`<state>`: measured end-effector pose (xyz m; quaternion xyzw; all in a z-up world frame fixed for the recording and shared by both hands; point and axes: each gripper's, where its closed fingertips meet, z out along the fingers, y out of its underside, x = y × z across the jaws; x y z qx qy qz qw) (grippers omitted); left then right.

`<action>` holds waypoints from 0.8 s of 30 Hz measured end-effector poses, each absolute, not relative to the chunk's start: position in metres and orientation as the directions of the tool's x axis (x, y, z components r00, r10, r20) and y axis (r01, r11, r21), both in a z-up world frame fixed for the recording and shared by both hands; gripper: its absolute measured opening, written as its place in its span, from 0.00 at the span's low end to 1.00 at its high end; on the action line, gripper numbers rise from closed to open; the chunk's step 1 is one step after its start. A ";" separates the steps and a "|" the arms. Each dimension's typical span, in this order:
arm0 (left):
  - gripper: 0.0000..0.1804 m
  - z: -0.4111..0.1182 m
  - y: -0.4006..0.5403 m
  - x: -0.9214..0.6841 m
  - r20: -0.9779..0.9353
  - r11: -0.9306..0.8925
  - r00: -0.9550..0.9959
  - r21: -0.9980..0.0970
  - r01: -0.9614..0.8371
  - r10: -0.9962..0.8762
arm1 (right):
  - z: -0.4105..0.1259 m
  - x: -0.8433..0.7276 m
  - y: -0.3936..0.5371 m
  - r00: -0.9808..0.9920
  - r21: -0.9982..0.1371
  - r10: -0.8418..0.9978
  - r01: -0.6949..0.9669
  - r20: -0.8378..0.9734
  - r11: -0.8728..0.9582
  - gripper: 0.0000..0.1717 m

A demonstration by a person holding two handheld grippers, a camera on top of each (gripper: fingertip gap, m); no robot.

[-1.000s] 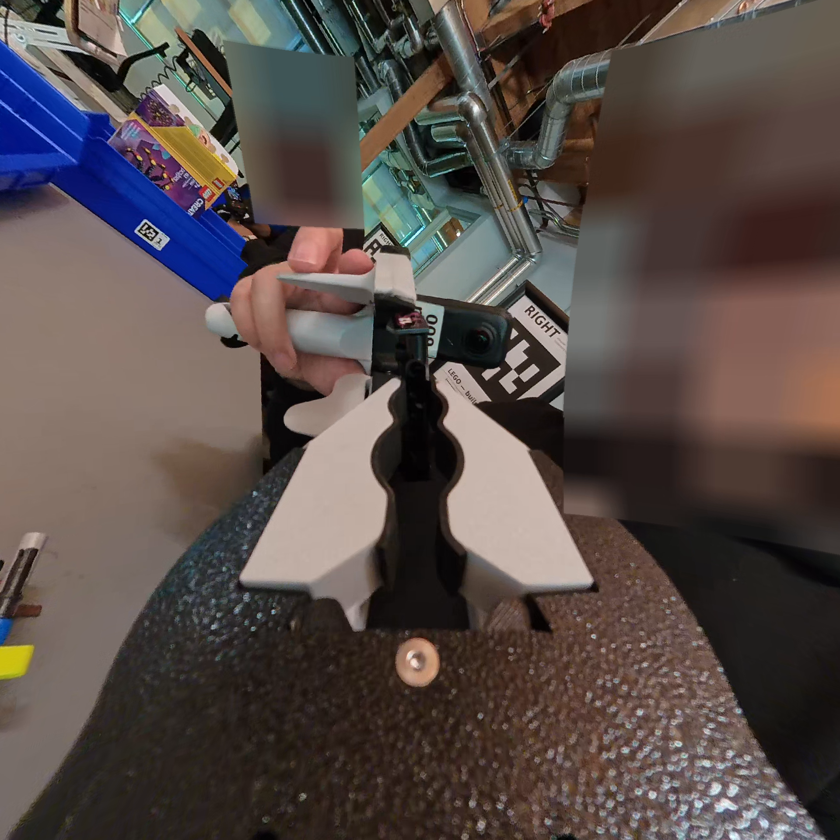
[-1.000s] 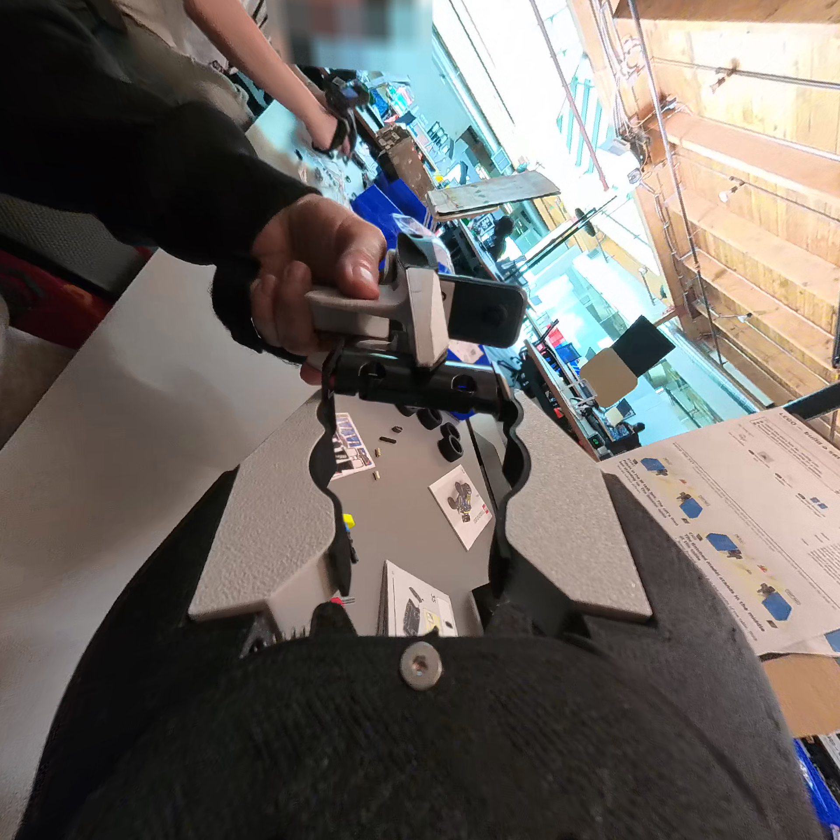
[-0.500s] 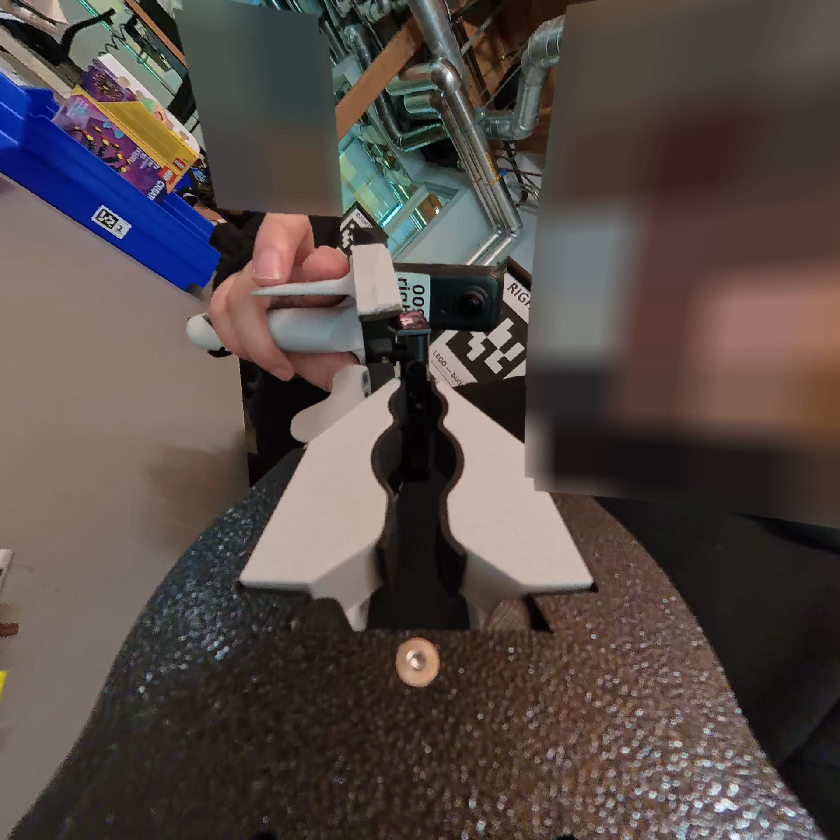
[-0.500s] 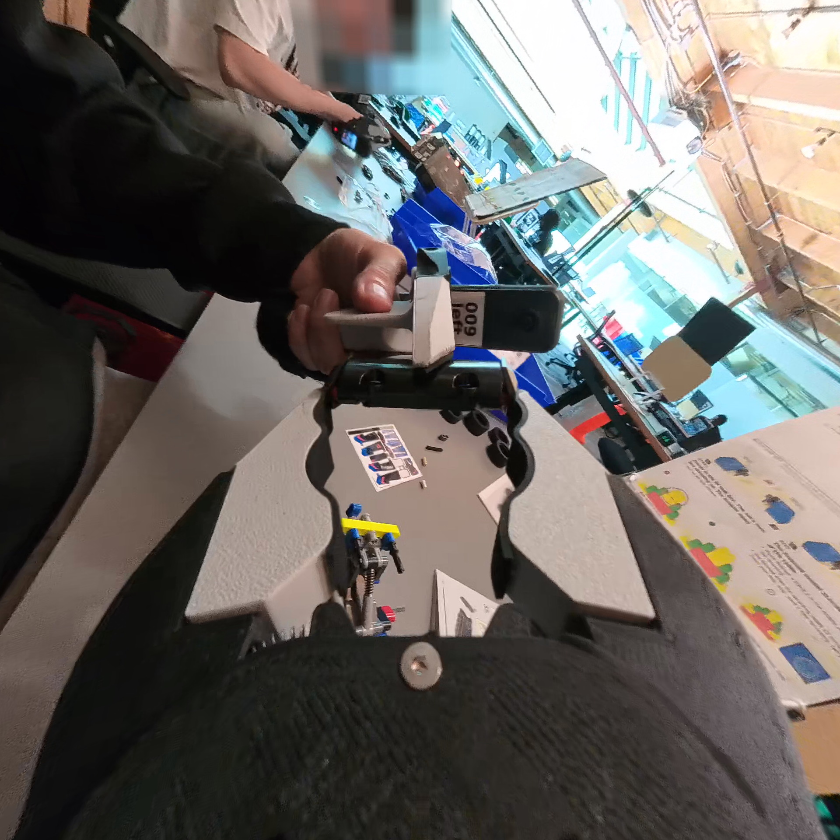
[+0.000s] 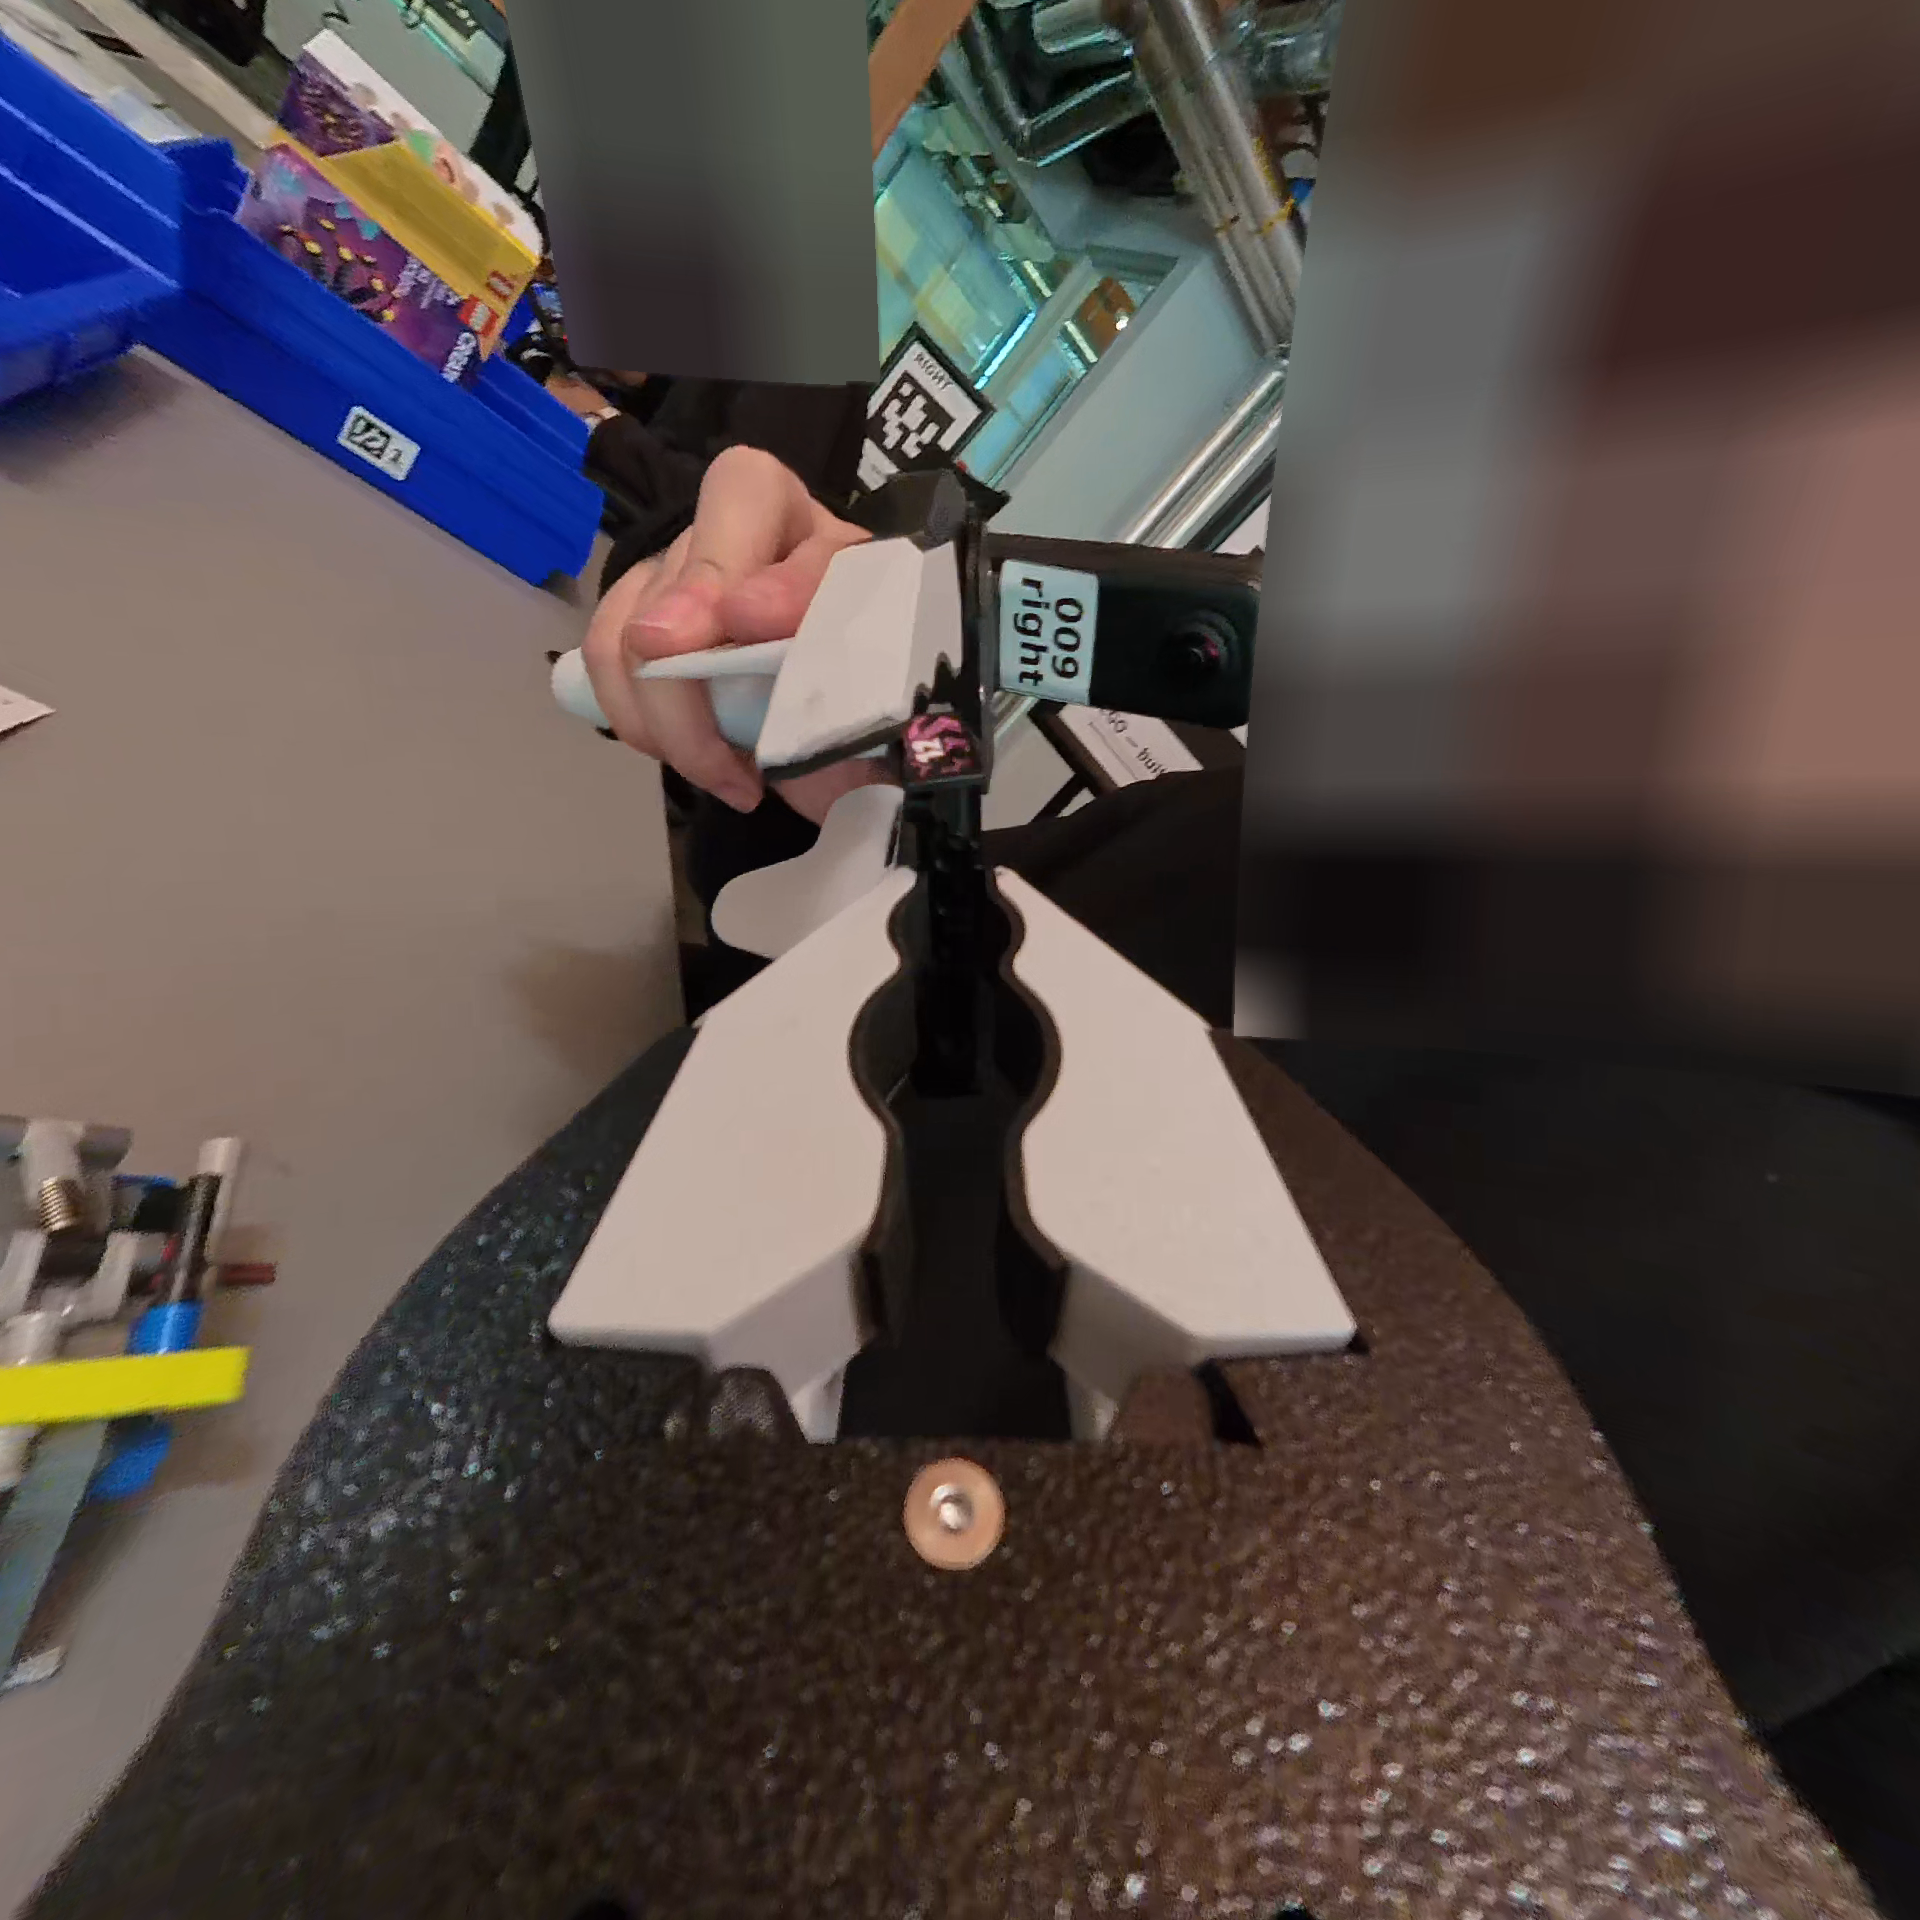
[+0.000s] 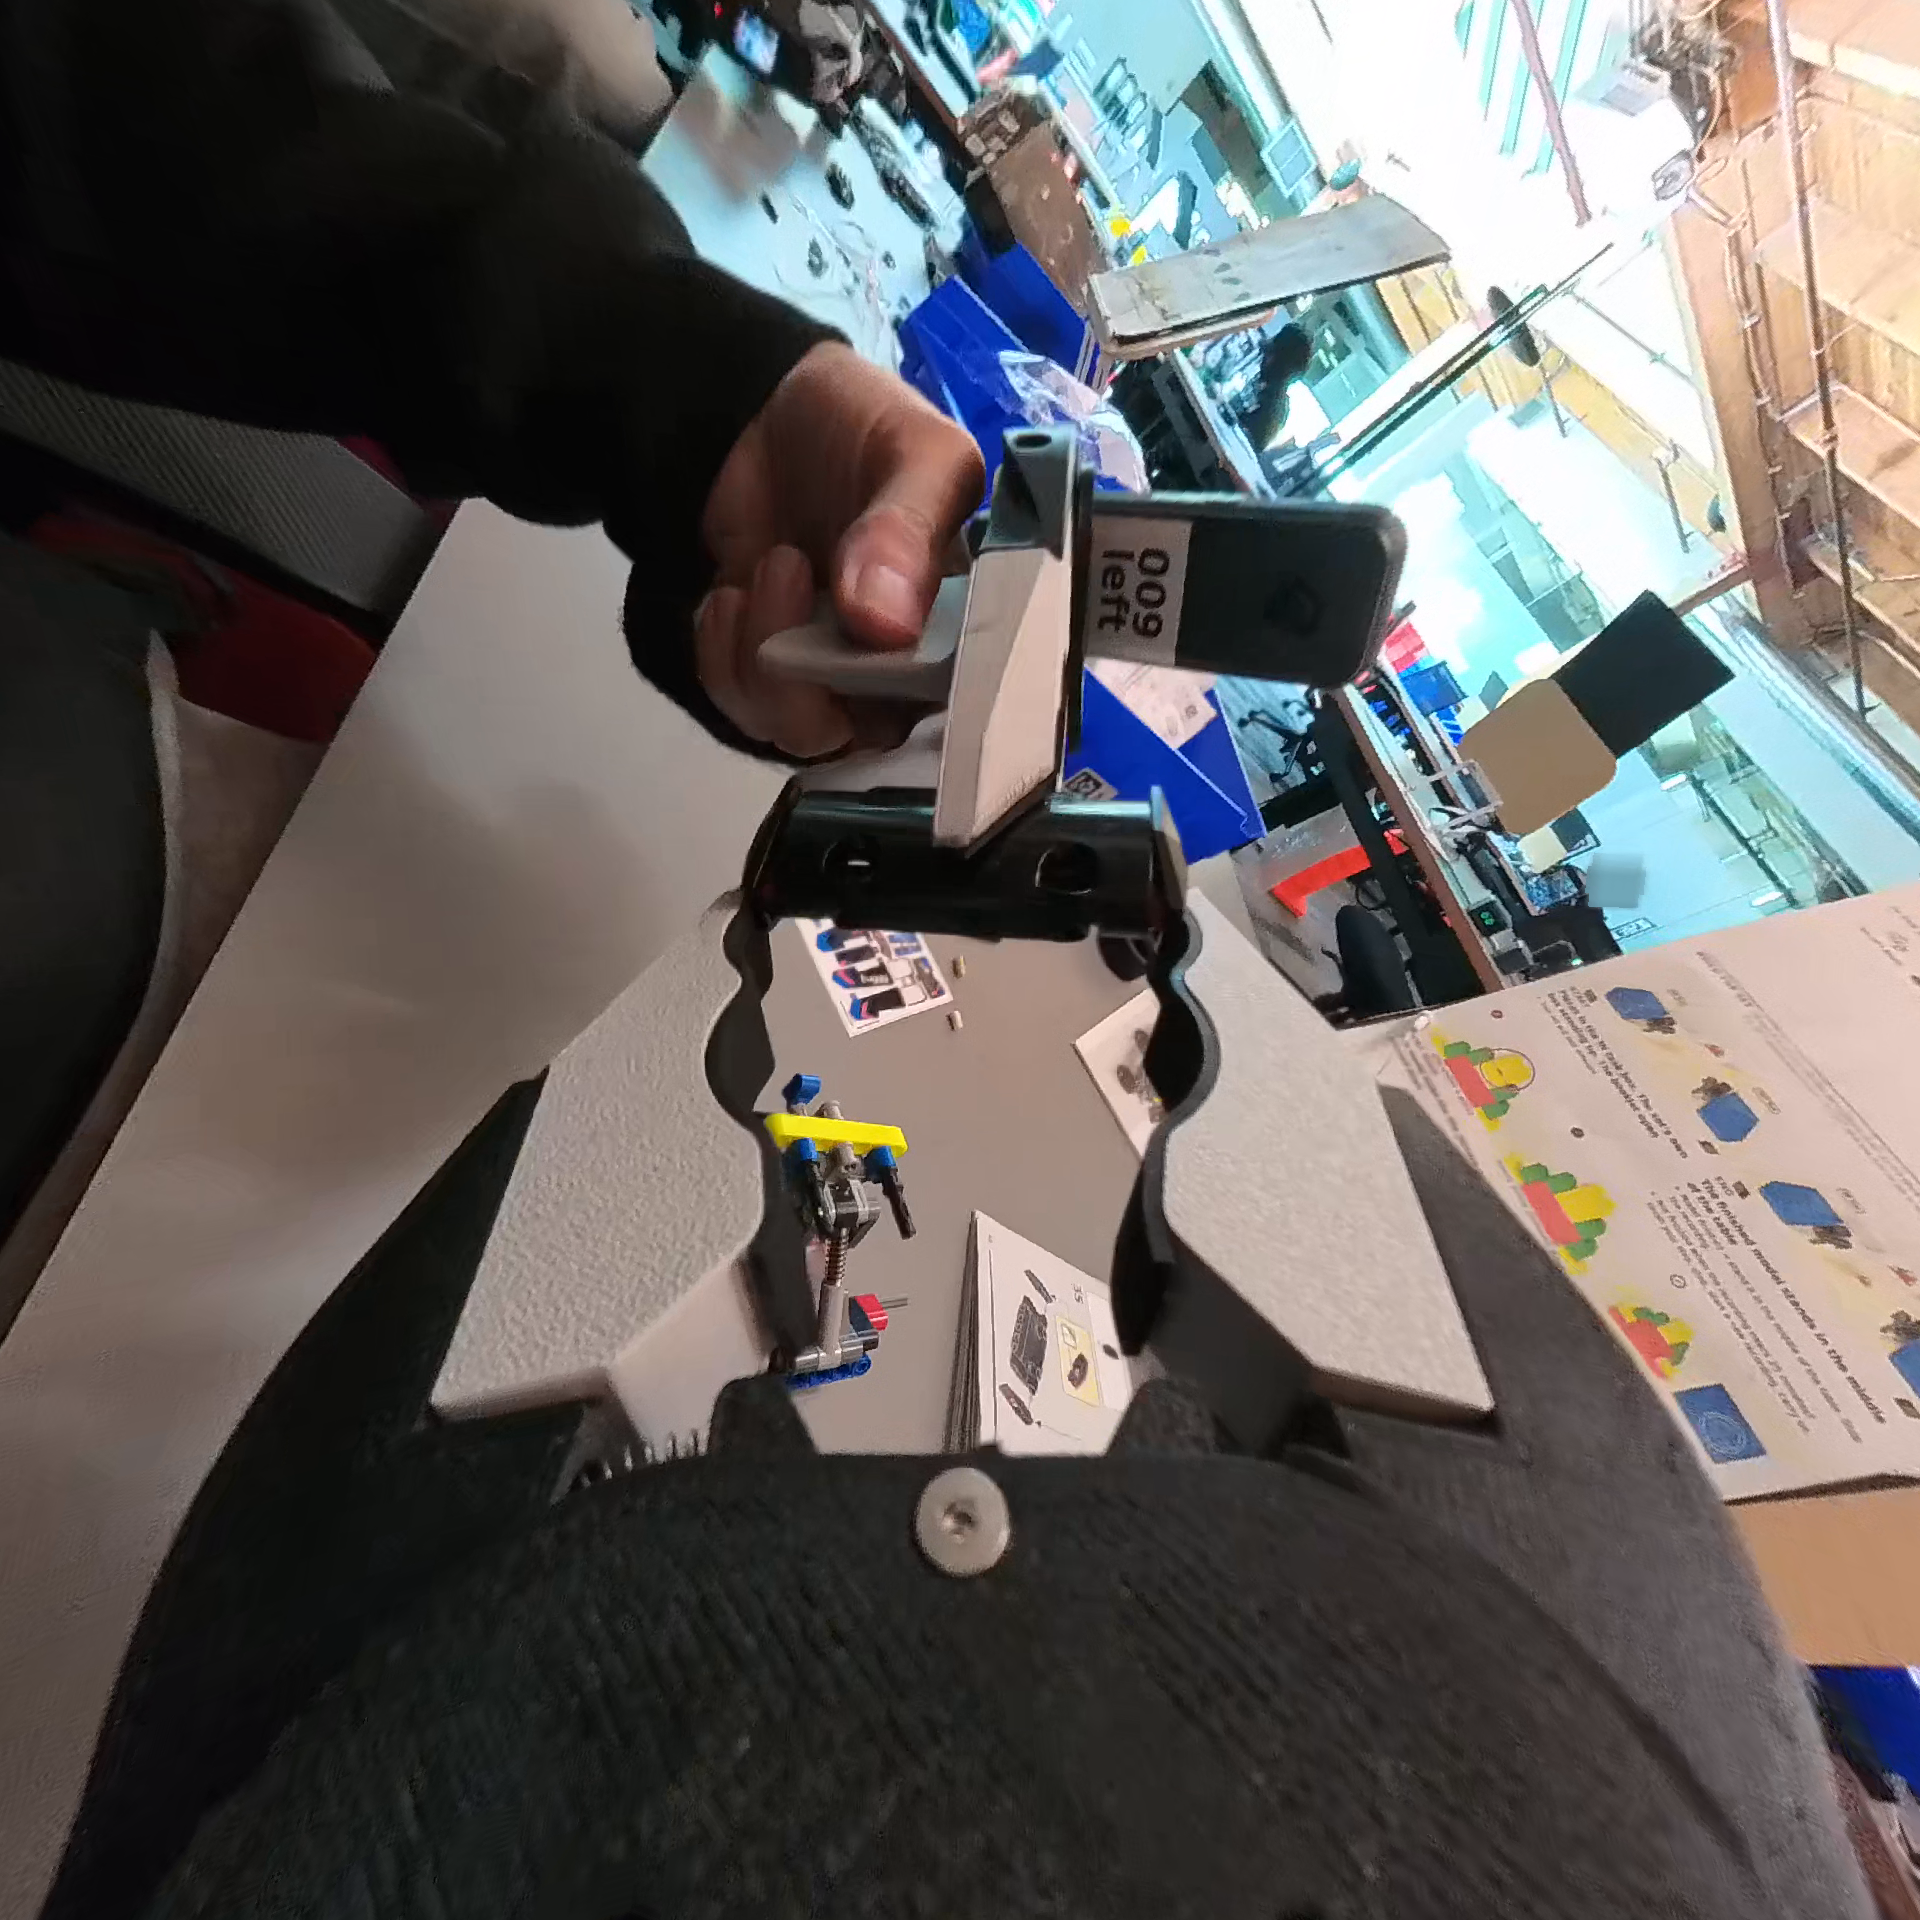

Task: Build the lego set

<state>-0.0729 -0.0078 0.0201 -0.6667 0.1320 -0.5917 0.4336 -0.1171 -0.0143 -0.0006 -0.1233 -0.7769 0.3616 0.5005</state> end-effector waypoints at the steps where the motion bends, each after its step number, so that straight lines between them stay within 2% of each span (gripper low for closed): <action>1: 0.03 0.018 -0.007 -0.075 0.674 -0.588 0.283 -0.736 0.336 -0.682 | -0.003 -0.119 -0.013 -0.468 -0.678 0.549 -0.162 0.692 0.717 0.42; 4: 0.03 0.014 -0.004 -0.080 0.690 -0.592 0.290 -0.721 0.360 -0.663 | -0.008 -0.124 -0.011 -0.475 -0.692 0.568 -0.131 0.673 0.710 0.43; 10: 0.03 0.018 -0.001 -0.078 0.704 -0.593 0.243 -0.700 0.398 -0.667 | 0.005 -0.119 -0.015 -0.468 -0.735 0.586 -0.249 0.662 0.631 0.44; 17: 0.03 0.019 -0.008 -0.072 0.670 -0.587 0.260 -0.738 0.332 -0.695 | 0.007 -0.113 -0.021 -0.463 -0.688 0.530 -0.297 0.711 0.663 0.43; 24: 0.03 0.011 -0.004 -0.078 0.680 -0.594 0.309 -0.732 0.332 -0.665 | -0.002 -0.119 -0.017 -0.473 -0.685 0.535 -0.233 0.700 0.690 0.44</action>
